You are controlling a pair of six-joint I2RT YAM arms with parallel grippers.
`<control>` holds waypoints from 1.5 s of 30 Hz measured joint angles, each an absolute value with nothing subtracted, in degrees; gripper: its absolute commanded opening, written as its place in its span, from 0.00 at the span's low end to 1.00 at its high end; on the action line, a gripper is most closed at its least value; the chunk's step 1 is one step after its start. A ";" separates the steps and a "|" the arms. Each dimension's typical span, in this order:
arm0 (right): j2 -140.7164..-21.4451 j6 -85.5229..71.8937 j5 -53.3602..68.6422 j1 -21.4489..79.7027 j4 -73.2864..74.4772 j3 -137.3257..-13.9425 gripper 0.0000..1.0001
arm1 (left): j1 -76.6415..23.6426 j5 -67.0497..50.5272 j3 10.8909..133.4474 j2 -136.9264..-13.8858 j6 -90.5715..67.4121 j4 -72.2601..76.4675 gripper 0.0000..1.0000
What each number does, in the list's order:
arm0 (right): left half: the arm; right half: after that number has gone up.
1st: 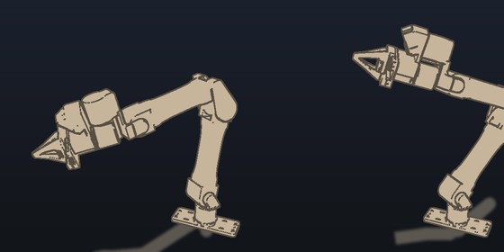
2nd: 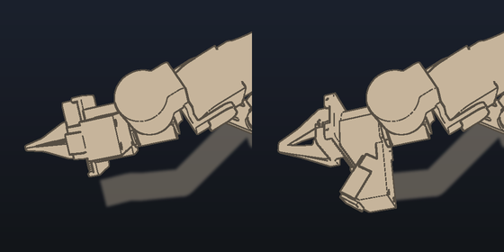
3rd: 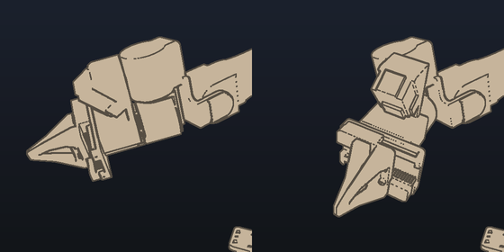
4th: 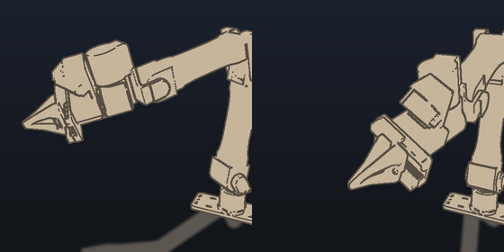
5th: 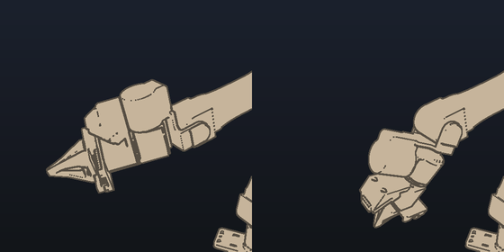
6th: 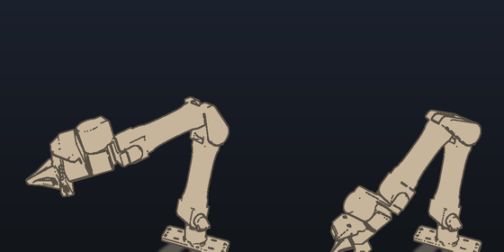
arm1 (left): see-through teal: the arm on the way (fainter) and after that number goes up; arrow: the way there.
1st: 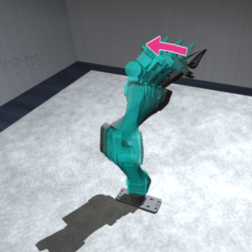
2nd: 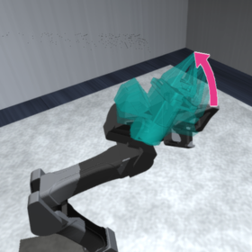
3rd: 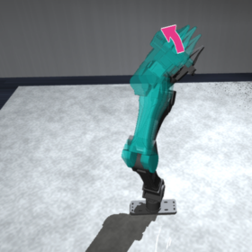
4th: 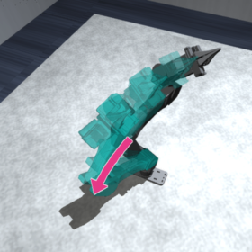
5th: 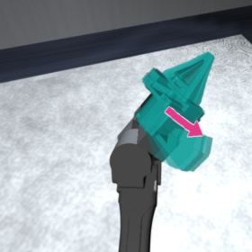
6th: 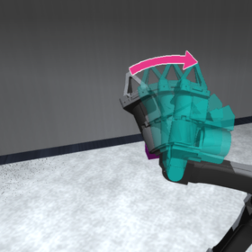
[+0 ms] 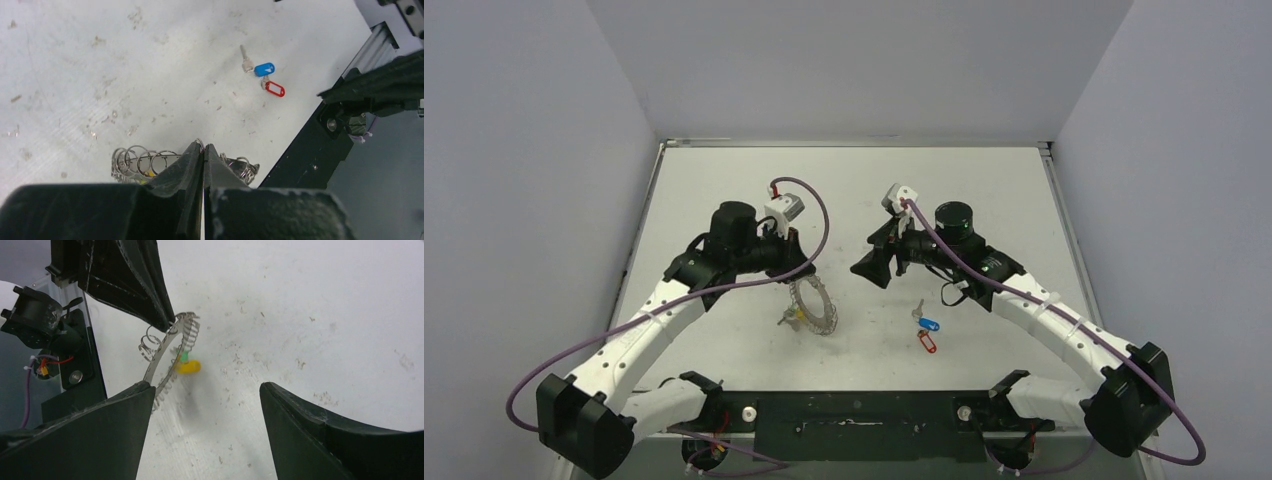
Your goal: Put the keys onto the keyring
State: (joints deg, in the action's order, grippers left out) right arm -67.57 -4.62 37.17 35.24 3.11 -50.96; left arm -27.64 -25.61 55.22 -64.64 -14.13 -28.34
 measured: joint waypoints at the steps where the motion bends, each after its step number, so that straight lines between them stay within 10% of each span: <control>1: -67.51 -4.23 37.85 35.22 2.37 -51.22 0.79 | -27.79 -26.63 54.04 -63.18 -13.10 -26.24 0.00; 23: -71.22 -3.66 49.15 35.33 -10.07 -54.19 0.62 | -29.32 -42.61 41.82 -51.96 -5.34 6.90 0.00; 45: -73.54 -3.79 57.95 37.98 -14.48 -54.98 0.15 | -29.56 -44.31 41.82 -51.90 -5.21 10.48 0.00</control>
